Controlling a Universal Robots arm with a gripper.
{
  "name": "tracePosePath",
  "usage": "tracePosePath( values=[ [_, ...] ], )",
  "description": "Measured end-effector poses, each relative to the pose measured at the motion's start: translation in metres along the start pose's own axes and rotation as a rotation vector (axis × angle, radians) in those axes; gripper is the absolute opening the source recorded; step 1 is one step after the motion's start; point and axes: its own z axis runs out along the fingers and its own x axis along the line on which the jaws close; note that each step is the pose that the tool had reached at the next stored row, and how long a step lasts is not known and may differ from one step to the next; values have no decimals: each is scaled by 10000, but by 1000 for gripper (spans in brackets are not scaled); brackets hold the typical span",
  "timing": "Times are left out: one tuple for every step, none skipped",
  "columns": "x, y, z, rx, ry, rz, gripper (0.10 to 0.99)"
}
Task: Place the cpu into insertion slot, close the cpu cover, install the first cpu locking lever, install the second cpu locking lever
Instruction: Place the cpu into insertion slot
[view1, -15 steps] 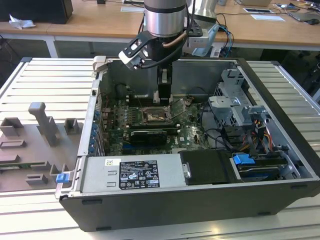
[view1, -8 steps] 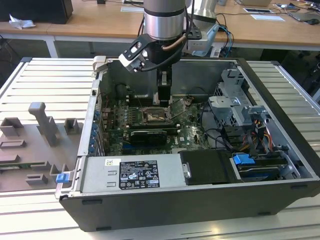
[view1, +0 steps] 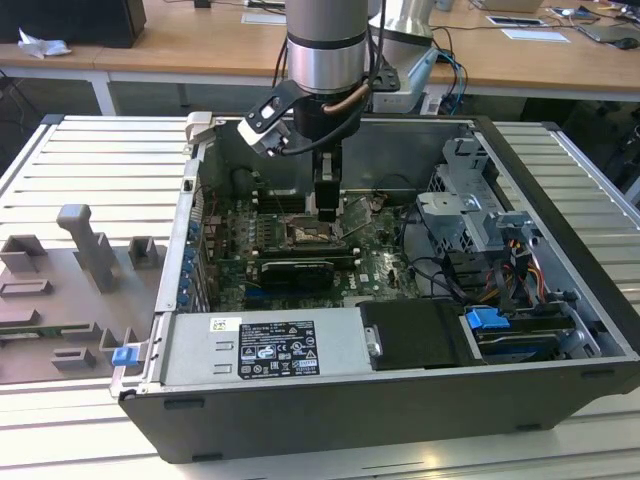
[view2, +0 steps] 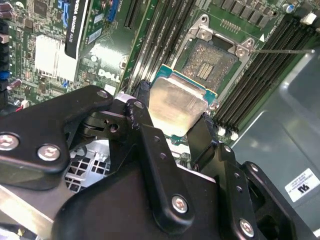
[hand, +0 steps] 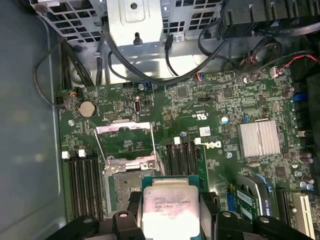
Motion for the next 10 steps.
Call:
tracePosePath(
  values=[
    [0, -1, 9, 0, 7, -78, 541],
    [-1, -3, 18, 2, 16, -185, 541],
    [-1, -3, 24, 3, 24, -271, 541],
    [-1, -4, 26, 4, 24, -286, 541],
    [-1, -4, 28, 5, 25, -287, 541],
    [0, -3, 31, 4, 27, -288, 541],
    [-1, -4, 35, 4, 28, -288, 541],
    [-1, -4, 37, 4, 27, -288, 541],
    [-1, -4, 41, 4, 28, -288, 541],
    [-1, -4, 43, 4, 28, -288, 541]
  ],
)
